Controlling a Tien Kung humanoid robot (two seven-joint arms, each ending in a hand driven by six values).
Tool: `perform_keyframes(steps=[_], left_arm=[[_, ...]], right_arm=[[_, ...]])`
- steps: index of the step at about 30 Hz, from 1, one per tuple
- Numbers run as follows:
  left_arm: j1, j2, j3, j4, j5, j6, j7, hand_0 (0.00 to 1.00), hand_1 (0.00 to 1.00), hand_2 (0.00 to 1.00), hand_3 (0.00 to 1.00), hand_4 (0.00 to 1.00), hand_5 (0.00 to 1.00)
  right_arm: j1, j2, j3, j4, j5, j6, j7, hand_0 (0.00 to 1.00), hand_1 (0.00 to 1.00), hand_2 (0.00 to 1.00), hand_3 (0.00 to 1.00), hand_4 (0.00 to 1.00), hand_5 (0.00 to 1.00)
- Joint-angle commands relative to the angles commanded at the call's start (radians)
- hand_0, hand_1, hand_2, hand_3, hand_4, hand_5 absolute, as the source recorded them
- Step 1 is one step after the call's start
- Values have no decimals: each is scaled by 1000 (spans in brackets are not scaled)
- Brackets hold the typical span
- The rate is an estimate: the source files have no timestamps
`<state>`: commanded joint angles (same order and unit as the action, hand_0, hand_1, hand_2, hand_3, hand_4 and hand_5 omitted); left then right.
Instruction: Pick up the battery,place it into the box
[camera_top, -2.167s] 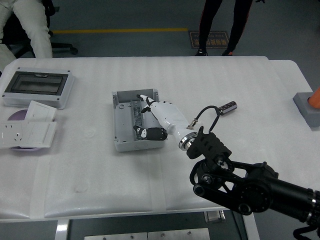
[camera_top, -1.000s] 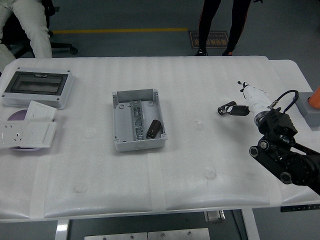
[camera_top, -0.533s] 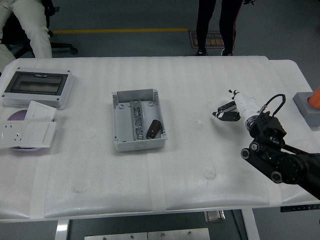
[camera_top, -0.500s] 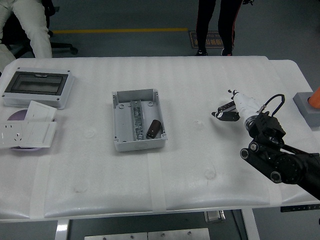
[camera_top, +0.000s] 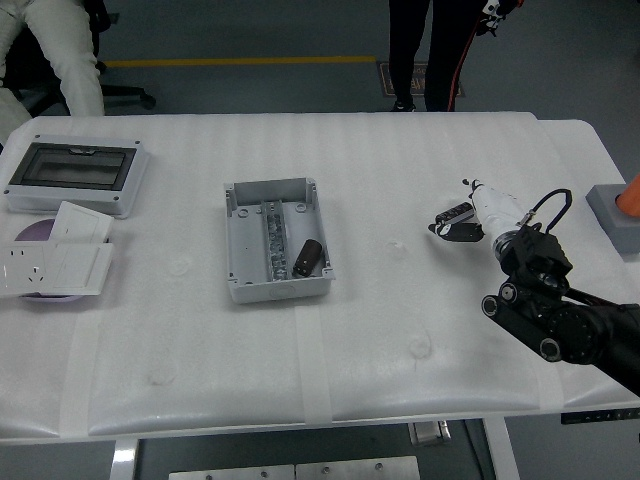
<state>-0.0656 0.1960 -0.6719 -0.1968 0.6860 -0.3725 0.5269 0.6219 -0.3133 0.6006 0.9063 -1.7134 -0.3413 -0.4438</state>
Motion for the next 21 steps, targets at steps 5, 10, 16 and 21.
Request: perform_keyframes(steps=[5, 10, 16, 21], left_arm=[[0, -1, 4, 0, -2, 3, -5, 361, 556, 417, 365, 2, 2], [-2, -1, 16, 1, -11, 7, -15, 360, 556, 419, 366, 2, 2], [-1, -2, 24, 1, -16, 10, -22, 359, 554, 422, 367, 2, 2], [0, -2, 28, 1, -17, 14, -27, 359, 554, 422, 367, 2, 2]], right_arm=[[5, 6, -7, -6, 0, -6, -3, 875, 713, 764, 891, 901, 459], [7, 11, -13, -9, 1, -18, -4, 861, 709, 750, 875, 881, 432], [4, 11, -19, -11, 0, -28, -7, 830, 686, 705, 832, 773, 332], [0, 13, -21, -10, -1, -41, -6, 830, 686, 705, 832, 773, 332]])
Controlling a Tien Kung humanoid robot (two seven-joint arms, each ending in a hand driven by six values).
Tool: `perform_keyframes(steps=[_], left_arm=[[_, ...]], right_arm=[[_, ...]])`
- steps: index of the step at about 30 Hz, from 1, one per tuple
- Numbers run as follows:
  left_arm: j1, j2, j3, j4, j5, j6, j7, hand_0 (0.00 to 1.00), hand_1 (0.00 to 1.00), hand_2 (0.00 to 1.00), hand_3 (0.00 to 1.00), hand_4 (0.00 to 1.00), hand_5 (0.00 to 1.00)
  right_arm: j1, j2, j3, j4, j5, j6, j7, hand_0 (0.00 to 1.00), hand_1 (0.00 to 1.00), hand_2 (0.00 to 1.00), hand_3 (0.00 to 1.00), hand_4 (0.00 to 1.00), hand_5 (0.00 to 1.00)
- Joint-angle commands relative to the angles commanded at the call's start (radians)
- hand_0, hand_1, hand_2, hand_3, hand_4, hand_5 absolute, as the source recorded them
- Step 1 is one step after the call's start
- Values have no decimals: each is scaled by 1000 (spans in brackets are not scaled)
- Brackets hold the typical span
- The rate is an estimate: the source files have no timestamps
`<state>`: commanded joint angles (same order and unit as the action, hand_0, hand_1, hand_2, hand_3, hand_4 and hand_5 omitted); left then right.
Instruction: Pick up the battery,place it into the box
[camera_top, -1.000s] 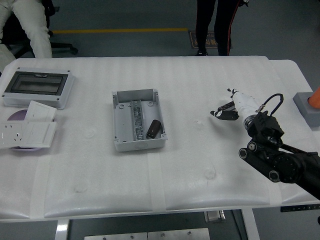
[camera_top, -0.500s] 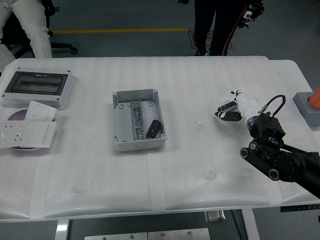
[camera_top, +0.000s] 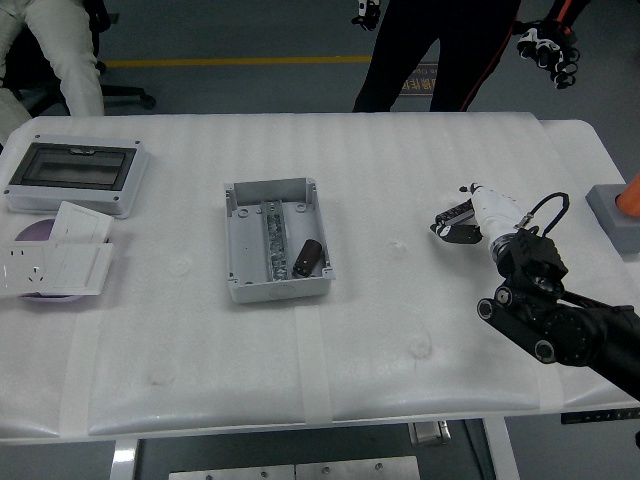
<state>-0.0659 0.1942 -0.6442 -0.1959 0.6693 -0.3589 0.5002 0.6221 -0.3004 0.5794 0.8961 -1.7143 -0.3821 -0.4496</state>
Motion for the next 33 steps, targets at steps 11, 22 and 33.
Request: perform_keyframes(steps=[11, 22, 33], left_arm=[[-2, -1, 29, 1, -20, 8, -21, 359, 553, 424, 369, 2, 2], [-1, -5, 29, 1, -19, 7, -20, 360, 552, 437, 372, 2, 2], [0, -3, 4, 1, -1, 3, -7, 361, 552, 438, 373, 2, 2]], right_arm=[[-5, 4, 1, -2, 0, -22, 13, 756, 602, 634, 699, 594, 242], [-19, -7, 39, 132, -55, -24, 6, 740, 580, 625, 691, 585, 245], [-38, 43, -6, 451, -65, -17, 21, 738, 578, 626, 686, 593, 256]])
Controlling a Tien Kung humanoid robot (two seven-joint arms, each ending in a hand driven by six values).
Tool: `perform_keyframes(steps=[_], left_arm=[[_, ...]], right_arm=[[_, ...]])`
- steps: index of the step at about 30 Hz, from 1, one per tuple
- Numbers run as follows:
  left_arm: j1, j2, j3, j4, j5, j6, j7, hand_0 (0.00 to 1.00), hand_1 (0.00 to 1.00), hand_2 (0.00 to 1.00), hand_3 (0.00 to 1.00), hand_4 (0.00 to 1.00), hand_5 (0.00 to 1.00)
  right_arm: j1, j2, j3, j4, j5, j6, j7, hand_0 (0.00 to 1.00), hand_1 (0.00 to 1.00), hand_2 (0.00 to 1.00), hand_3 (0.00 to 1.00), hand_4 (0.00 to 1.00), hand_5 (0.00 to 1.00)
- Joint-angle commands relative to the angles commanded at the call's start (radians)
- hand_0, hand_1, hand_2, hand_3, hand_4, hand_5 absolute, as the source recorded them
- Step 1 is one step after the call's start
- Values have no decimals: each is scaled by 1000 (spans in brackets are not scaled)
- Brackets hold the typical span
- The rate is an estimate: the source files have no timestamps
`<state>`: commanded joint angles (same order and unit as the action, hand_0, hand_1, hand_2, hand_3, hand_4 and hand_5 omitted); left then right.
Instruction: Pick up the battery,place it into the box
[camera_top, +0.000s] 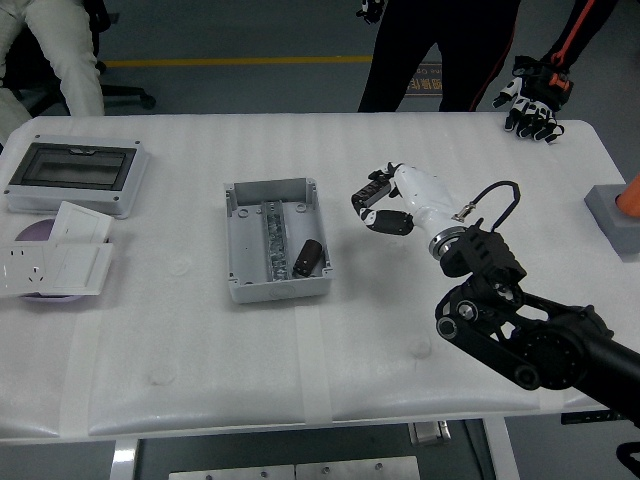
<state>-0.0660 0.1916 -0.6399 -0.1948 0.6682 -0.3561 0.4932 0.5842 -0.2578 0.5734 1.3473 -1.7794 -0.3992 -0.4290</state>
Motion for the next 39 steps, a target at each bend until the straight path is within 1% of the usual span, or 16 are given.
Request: perform_keyframes(steps=[5, 8, 9, 10, 15, 16, 21, 22, 27, 28, 33, 35, 37, 39], left_arm=[[1, 0, -7, 0, 5, -2, 5, 361, 552, 440, 372, 2, 2], [2, 1, -16, 0, 11, -3, 10, 361, 552, 440, 372, 2, 2], [2, 2, -19, 0, 13, -3, 11, 361, 552, 440, 372, 2, 2], [2, 2, -22, -1, 16, -3, 13, 361, 552, 443, 372, 2, 2], [3, 3, -37, -1, 28, -4, 24, 361, 552, 443, 372, 2, 2], [3, 3, -38, -2, 29, -5, 25, 362, 552, 445, 374, 2, 2], [3, 5, -48, -2, 39, -8, 32, 362, 552, 445, 374, 2, 2], [3, 5, -49, -2, 40, -9, 33, 364, 552, 446, 378, 2, 2], [3, 6, -53, -2, 45, -14, 38, 364, 552, 446, 378, 2, 2], [3, 6, -51, -2, 44, -15, 38, 363, 552, 446, 380, 2, 2], [2, 7, -50, -2, 44, -18, 40, 363, 552, 446, 380, 2, 2], [2, 7, -52, -2, 46, -19, 42, 364, 553, 449, 381, 2, 2], [2, 7, -53, -2, 48, -19, 43, 364, 553, 449, 381, 2, 2], [1, 7, -54, -2, 49, -19, 43, 364, 553, 449, 381, 2, 2]], right_arm=[[4, 35, -59, 113, 3, 0, 34, 739, 580, 628, 685, 600, 265], [14, 49, -91, 130, -5, 5, 48, 739, 580, 628, 685, 600, 265], [17, 52, -98, 128, -7, 6, 52, 739, 580, 628, 685, 600, 265], [21, 55, -105, 123, -11, 7, 54, 776, 617, 665, 743, 641, 291], [35, 66, -129, 81, -30, 20, 57, 776, 617, 665, 743, 641, 291], [36, 67, -131, 75, -31, 21, 57, 904, 738, 773, 918, 784, 413], [35, 73, -133, 54, -42, 26, 55, 904, 738, 773, 918, 784, 413], [36, 73, -133, 52, -43, 26, 55, 956, 769, 805, 979, 819, 420], [35, 76, -129, 41, -47, 29, 52, 956, 769, 805, 979, 819, 420], [34, 76, -129, 39, -47, 30, 52, 970, 778, 811, 986, 857, 438], [32, 77, -123, 27, -48, 33, 49, 970, 778, 811, 986, 857, 438], [30, 77, -118, 21, -46, 34, 49, 979, 778, 811, 986, 873, 447], [27, 74, -104, 16, -43, 34, 50, 979, 778, 811, 986, 873, 447], [17, 64, -70, 12, -41, 34, 53, 979, 778, 811, 986, 873, 447]])
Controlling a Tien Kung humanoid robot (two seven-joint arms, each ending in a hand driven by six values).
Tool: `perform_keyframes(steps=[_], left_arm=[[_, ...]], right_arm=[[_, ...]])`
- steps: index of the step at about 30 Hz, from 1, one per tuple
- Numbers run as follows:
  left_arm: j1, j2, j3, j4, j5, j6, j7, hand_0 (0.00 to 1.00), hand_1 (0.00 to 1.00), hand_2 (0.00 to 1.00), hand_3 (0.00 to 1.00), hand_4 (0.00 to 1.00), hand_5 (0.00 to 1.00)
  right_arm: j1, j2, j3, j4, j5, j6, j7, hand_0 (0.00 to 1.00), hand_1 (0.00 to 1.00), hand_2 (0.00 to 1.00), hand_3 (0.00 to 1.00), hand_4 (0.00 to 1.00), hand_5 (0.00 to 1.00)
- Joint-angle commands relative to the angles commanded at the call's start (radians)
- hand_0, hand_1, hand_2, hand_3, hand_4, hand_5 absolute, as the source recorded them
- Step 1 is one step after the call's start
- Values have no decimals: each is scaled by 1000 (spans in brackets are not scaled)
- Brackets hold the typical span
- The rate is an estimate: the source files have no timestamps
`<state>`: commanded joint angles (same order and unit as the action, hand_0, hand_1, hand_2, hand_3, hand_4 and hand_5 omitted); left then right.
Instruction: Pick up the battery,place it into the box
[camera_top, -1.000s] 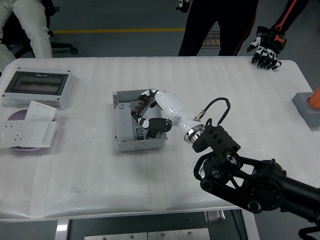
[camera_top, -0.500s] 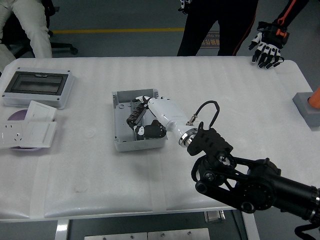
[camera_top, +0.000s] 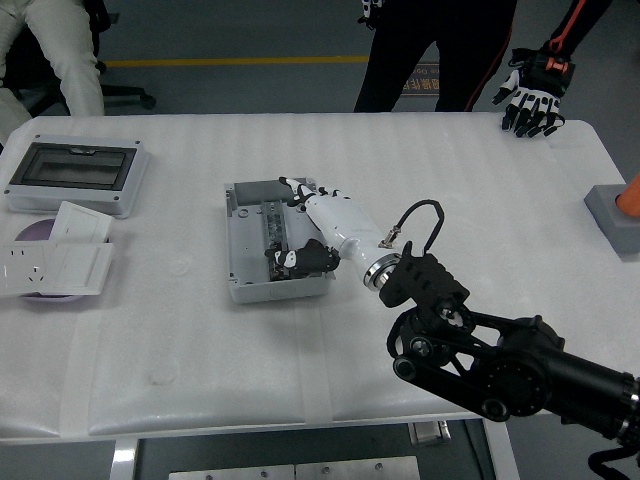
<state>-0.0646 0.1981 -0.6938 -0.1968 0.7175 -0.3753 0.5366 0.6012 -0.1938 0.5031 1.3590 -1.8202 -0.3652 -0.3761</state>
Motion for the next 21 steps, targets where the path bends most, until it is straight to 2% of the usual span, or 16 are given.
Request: perform_keyframes(steps=[3, 8, 11, 16, 21], left_arm=[[1, 0, 2, 0, -3, 1, 0, 363, 552, 446, 380, 2, 2], [8, 1, 2, -2, -2, 2, 4, 365, 553, 447, 383, 2, 2], [13, 3, 1, -3, -5, 8, 13, 365, 553, 447, 383, 2, 2], [14, 4, 13, -4, -12, 33, 34, 364, 552, 446, 383, 2, 2], [15, 1, 29, -6, -31, 41, 40, 364, 552, 446, 386, 2, 2]], right_arm=[[-22, -31, 62, 2, 3, -4, 6, 984, 769, 801, 989, 886, 454], [-66, -120, 187, 4, 47, -18, 36, 984, 758, 784, 984, 903, 470], [-98, -173, 265, -9, 110, -35, 88, 984, 758, 784, 984, 903, 470], [-175, -217, 382, -33, 217, -35, 196, 978, 751, 780, 979, 905, 472], [-250, -236, 487, -36, 304, -25, 281, 933, 748, 781, 973, 907, 484]])
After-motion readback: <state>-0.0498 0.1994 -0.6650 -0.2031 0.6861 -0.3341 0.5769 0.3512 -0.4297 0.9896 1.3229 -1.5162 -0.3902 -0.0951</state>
